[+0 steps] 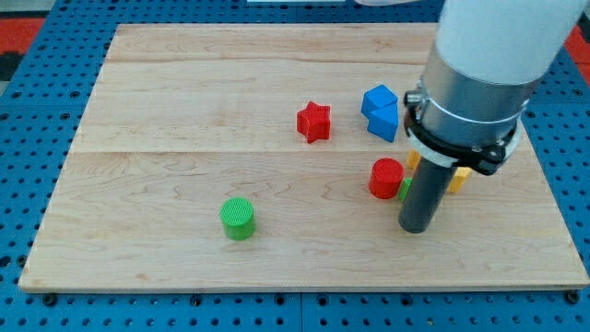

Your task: Move the green star away from the yellow blocks

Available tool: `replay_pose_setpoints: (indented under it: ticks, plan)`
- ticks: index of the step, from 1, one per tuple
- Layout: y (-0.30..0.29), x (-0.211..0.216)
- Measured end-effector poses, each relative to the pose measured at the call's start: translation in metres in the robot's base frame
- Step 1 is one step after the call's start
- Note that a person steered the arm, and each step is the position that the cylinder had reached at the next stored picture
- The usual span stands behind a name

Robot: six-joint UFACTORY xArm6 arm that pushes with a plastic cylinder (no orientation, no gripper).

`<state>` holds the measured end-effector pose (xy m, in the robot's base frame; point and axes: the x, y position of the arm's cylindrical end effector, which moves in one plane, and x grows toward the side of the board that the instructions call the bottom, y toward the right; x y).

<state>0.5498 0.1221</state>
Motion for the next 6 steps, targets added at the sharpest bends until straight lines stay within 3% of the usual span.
replay_pose_setpoints:
  ticks: [1, 2, 4, 6]
  plan:
    - [0.002, 0.002]
    - [0.039, 0.005]
    - [0.073, -0.046]
    - [0.011, -0.049]
